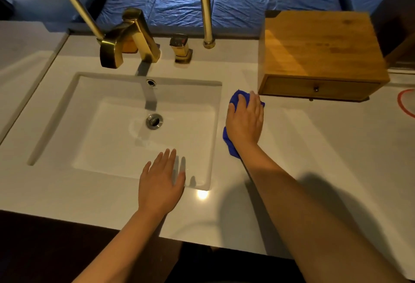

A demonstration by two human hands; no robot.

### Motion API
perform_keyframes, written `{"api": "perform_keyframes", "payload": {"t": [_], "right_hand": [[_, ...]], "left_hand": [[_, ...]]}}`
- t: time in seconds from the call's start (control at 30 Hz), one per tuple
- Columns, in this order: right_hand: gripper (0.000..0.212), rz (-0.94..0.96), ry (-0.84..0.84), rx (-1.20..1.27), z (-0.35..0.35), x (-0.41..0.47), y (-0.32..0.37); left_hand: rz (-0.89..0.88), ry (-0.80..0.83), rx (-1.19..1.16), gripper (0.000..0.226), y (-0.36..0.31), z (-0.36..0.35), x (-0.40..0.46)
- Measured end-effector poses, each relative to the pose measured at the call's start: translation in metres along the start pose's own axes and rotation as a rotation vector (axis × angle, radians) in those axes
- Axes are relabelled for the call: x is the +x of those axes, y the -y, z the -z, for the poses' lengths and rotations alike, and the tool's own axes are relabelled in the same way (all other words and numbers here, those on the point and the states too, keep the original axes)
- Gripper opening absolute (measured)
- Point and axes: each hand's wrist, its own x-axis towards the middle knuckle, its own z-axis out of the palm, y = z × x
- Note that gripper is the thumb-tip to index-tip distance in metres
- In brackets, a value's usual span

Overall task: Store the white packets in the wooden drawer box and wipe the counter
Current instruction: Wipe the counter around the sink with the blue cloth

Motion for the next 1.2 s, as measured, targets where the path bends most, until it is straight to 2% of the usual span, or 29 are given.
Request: {"api": "perform_keyframes", "payload": {"t": [0.17, 0.27, 0.4, 0.5, 0.6, 0.7, 0.8, 0.87, 0.9, 0.97, 1.0, 1.1, 1.2], "right_hand": [[0.054, 0.189, 0.058, -0.249, 0.014, -0.017, -0.031], [0.056, 0.122, 0.153, -0.194, 0.012, -0.017, -0.031], [0.059, -0.036, 0.134, -0.089, 0.0, -0.008, -0.008], [0.062, 0.045, 0.09, -0.171, -0.005, -0.007, -0.009], [0.058, 0.107, 0.096, -0.153, -0.005, -0.003, -0.007], [0.051, 0.171, 0.12, -0.005, -0.013, -0.005, 0.008], [0.041, 0.101, 0.227, 0.258, -0.019, -0.012, 0.034], [0.033, 0.105, 0.273, 0.33, -0.018, -0.019, 0.049], [0.032, 0.083, 0.343, 0.42, -0.016, -0.024, 0.054], [0.032, 0.103, 0.36, 0.548, -0.01, -0.041, 0.053], [0.032, 0.175, 0.289, 0.485, -0.004, -0.053, 0.049], [0.033, 0.173, 0.129, 0.286, 0.012, -0.105, 0.018], [0.039, 0.09, 0.112, 0.261, -0.002, -0.145, -0.005]], "left_hand": [[-0.001, 0.004, -0.003, 0.065, -0.001, 0.001, 0.0], [-0.003, 0.001, -0.004, 0.065, 0.0, 0.001, 0.001], [-0.001, 0.003, -0.001, 0.064, 0.0, 0.001, 0.0], [-0.007, 0.008, 0.0, 0.064, -0.001, 0.002, 0.001], [-0.005, 0.014, -0.003, 0.065, 0.0, 0.001, 0.0], [-0.002, 0.009, 0.01, 0.066, 0.001, 0.0, 0.001], [-0.007, 0.004, 0.02, 0.066, 0.001, -0.001, 0.003], [-0.011, 0.001, 0.02, 0.066, 0.002, -0.001, 0.003], [-0.011, -0.002, 0.017, 0.066, 0.002, -0.001, 0.002], [-0.014, -0.008, 0.01, 0.066, 0.002, -0.001, 0.001], [-0.018, -0.01, 0.003, 0.066, 0.002, 0.0, 0.001], [-0.021, -0.02, -0.02, 0.065, 0.002, 0.0, 0.001], [-0.032, -0.036, -0.024, 0.061, 0.003, -0.002, 0.0]]}}
